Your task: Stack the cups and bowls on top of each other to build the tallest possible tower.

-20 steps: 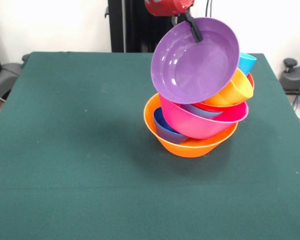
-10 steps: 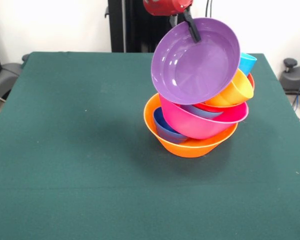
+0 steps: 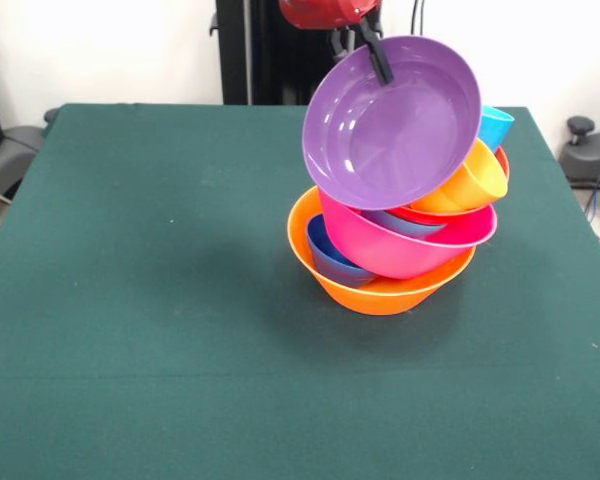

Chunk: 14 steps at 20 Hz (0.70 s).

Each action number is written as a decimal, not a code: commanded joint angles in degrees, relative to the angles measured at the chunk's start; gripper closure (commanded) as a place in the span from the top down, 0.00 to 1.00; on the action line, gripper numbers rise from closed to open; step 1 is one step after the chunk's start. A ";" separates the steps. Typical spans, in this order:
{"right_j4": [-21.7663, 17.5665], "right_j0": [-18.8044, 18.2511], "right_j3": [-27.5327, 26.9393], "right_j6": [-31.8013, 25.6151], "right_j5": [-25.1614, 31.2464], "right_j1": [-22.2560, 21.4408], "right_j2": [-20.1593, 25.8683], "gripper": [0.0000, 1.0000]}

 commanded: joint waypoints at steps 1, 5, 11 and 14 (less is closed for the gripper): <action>-2.26 2.39 -2.90 -13.94 4.89 -0.05 -4.84 1.00; -1.60 2.35 -2.78 -13.80 5.23 -0.67 -4.30 1.00; -0.77 2.21 -3.10 -14.28 5.90 -0.98 -3.88 1.00; -0.61 2.38 -3.58 -14.41 5.90 -0.52 -4.09 1.00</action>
